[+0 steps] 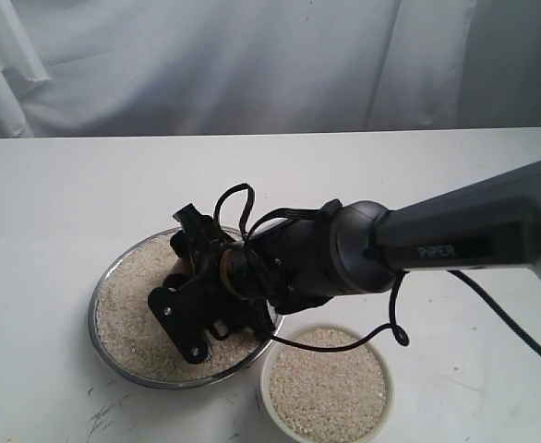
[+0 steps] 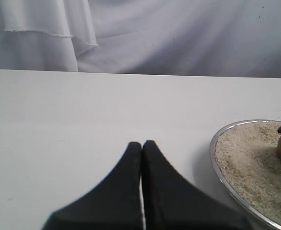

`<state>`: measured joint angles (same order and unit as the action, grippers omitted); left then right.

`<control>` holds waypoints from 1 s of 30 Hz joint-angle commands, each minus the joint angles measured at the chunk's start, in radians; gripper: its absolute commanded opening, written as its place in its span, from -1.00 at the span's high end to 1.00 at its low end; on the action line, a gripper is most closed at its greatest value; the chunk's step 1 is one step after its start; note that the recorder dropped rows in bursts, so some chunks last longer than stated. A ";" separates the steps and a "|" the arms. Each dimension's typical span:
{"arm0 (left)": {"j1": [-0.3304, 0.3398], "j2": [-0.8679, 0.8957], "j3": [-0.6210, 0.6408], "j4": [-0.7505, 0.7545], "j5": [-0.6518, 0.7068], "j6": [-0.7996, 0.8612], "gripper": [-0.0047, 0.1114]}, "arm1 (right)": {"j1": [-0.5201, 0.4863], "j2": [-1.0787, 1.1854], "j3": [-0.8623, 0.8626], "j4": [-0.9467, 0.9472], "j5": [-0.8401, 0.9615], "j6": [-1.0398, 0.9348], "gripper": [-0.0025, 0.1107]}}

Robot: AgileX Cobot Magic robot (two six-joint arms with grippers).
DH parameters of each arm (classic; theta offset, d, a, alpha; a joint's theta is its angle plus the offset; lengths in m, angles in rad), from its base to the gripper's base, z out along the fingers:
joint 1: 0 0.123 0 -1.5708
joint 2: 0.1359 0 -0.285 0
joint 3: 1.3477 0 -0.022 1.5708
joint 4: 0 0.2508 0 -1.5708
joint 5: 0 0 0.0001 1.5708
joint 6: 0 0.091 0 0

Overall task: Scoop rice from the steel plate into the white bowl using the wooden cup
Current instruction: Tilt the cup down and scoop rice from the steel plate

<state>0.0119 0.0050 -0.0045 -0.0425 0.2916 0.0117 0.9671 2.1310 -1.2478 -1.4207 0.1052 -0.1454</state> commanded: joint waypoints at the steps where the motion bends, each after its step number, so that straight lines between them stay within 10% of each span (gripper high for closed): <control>1: -0.002 -0.005 0.005 -0.001 -0.006 -0.003 0.92 | 0.005 0.056 -0.028 0.097 -0.077 0.004 0.96; 30: -0.002 -0.005 0.005 -0.001 -0.006 -0.003 0.92 | -0.065 0.043 -0.066 0.260 -0.186 0.112 0.96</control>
<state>0.0119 0.0050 -0.0045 -0.0425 0.2916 0.0117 0.9162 2.1840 -1.3108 -1.1644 -0.0529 -0.0480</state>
